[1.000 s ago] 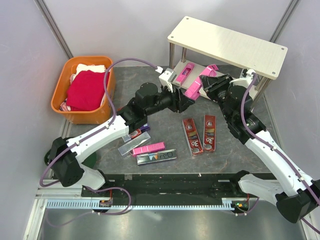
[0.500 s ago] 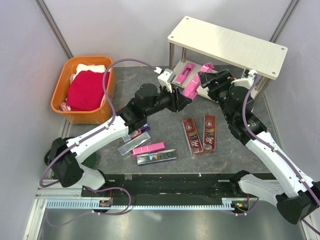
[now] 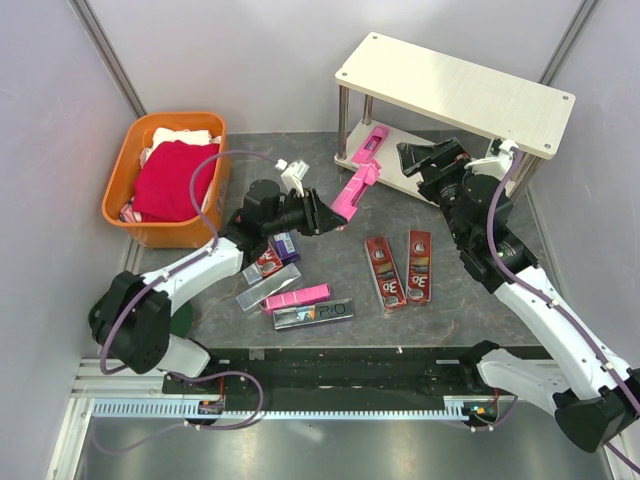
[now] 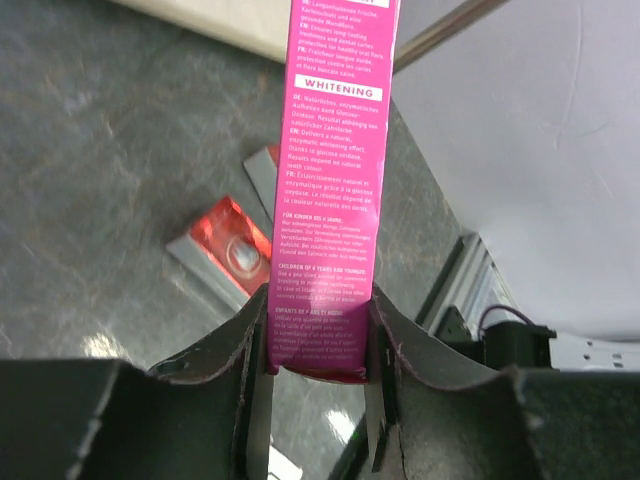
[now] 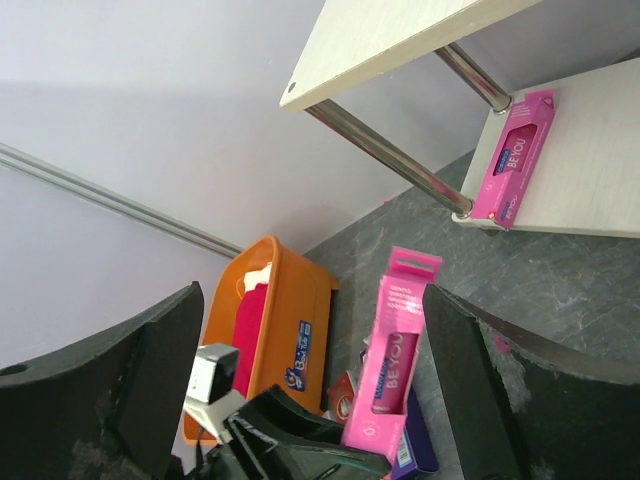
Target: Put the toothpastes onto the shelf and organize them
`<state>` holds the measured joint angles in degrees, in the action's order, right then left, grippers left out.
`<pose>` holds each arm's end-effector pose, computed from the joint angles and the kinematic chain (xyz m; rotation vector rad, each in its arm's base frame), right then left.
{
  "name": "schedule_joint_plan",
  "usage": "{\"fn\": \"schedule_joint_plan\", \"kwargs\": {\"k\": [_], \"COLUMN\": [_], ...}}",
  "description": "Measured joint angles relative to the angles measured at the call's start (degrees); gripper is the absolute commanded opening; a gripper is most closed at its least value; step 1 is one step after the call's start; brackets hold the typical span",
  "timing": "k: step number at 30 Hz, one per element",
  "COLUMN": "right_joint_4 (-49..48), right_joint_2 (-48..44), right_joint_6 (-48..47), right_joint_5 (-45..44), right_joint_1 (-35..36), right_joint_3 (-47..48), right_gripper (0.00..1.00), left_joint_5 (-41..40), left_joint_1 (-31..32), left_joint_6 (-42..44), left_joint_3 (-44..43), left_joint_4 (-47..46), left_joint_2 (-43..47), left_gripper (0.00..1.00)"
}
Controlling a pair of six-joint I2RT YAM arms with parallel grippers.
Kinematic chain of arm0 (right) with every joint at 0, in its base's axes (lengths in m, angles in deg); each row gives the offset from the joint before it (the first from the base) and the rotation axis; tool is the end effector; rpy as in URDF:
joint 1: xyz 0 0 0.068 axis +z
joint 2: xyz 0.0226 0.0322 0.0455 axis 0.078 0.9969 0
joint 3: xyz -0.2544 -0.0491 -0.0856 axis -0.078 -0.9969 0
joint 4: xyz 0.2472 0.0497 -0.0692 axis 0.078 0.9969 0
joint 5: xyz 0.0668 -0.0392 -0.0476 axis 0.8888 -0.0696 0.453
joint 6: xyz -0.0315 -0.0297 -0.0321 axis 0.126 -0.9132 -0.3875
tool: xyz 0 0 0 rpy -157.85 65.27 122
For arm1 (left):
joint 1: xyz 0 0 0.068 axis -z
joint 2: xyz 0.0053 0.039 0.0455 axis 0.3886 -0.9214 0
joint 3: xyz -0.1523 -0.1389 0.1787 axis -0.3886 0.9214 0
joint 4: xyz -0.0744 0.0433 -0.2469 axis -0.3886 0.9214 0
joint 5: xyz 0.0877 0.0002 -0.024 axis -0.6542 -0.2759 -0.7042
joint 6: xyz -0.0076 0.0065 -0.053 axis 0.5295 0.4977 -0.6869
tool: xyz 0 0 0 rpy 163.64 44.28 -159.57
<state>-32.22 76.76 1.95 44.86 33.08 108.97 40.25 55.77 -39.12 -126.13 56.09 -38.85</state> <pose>0.2068 0.0993 0.4104 0.6029 1.4959 0.8539 0.2669 -0.1911 0.2854 0.2710 1.9652 -1.2400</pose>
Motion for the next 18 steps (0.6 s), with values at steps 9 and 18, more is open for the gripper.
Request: {"fn": "schedule_joint_plan", "kwargs": {"k": [9, 18], "right_joint_4": [1.5, 2.5], "right_joint_2": [-0.8, -0.8], "right_joint_6": [-3.1, -6.1], "right_joint_5": [0.0, -0.3], "right_joint_1": [0.0, 0.0], "right_joint_3": [-0.6, -0.6], "right_gripper": [0.98, 0.98], "left_joint_5": [10.2, 14.3], "left_joint_1": [-2.7, -2.6], "left_joint_6": [-8.0, -11.1], "left_joint_3": [2.8, -5.8], "left_joint_4": [-8.4, -10.1], "left_joint_2": [-9.8, -18.3], "left_gripper": [0.02, 0.02]}}
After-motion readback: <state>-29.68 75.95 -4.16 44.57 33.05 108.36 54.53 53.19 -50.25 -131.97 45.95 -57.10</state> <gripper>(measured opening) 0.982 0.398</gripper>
